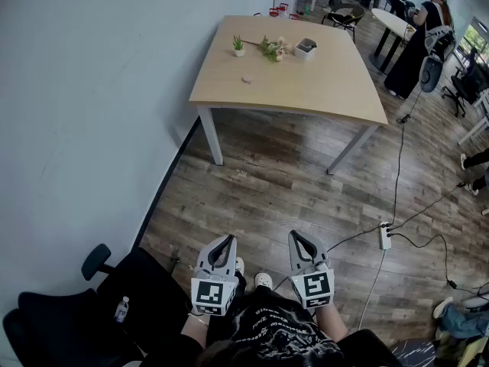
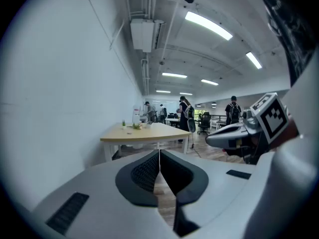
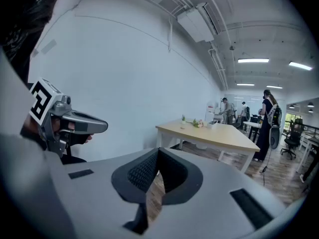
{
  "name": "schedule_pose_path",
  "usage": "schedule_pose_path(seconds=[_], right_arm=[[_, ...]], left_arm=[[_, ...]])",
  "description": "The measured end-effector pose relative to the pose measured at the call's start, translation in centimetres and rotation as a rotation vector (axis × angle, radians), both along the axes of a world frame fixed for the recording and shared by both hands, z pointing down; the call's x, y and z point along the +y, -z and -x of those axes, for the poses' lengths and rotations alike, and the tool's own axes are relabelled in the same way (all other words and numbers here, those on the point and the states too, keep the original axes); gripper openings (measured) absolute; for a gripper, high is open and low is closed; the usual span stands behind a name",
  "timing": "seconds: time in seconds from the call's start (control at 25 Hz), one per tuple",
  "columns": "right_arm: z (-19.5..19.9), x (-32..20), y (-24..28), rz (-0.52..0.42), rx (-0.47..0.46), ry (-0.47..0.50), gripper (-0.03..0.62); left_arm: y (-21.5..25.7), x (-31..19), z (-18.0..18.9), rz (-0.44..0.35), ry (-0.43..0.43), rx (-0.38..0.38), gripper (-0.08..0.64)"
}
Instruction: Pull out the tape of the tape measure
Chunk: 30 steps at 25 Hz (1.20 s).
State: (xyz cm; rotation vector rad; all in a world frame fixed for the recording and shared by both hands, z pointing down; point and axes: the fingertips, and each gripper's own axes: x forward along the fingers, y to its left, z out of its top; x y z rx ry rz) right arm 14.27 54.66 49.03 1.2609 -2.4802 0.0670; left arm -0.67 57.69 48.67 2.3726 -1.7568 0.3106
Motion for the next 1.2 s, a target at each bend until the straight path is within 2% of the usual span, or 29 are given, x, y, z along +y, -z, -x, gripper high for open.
schedule_pose_path(seconds=[0.12, 0.36, 0.56, 0.68, 0.76, 0.8, 1.04, 1.2], right_arm=[[0.3, -0.1, 0.5, -0.002, -0.001, -0.007, 0.012], [0.6, -0.6, 1.2, -0.011, -0.012, -0.003, 0.012], [1.7, -0.3, 0.4, 0.021, -0.041, 0.055, 0.012], [2.0, -0.5, -0.5, 0.047, -0.047, 0.048, 0.022], [2.8, -0.6, -0.5, 0.071, -0.067, 0.073, 0.222], [3.2, -0.7, -0.5, 0.079, -0.074, 0.086, 0.282], [4.0, -2.7, -0.6, 0.087, -0.073, 0.051, 0.293], [5.5, -4.4, -0.8, 0.095, -0.076, 0.026, 0.292]], left_arm=[[0.3, -0.1, 0.8, 0.006, 0.02, 0.064, 0.012], [0.7, -0.1, 1.3, -0.011, 0.029, 0.07, 0.012], [0.5, -0.2, 1.4, -0.002, 0.005, 0.083, 0.019], [0.4, -0.4, 1.3, 0.004, -0.031, 0.106, 0.135], [0.4, -0.7, 1.7, 0.012, -0.038, 0.127, 0.157], [0.4, -1.0, 1.9, 0.016, -0.042, 0.141, 0.166], [-0.2, -3.3, 3.5, 0.036, -0.085, 0.143, 0.189], [-0.7, -5.3, 4.8, 0.054, -0.138, 0.174, 0.209]])
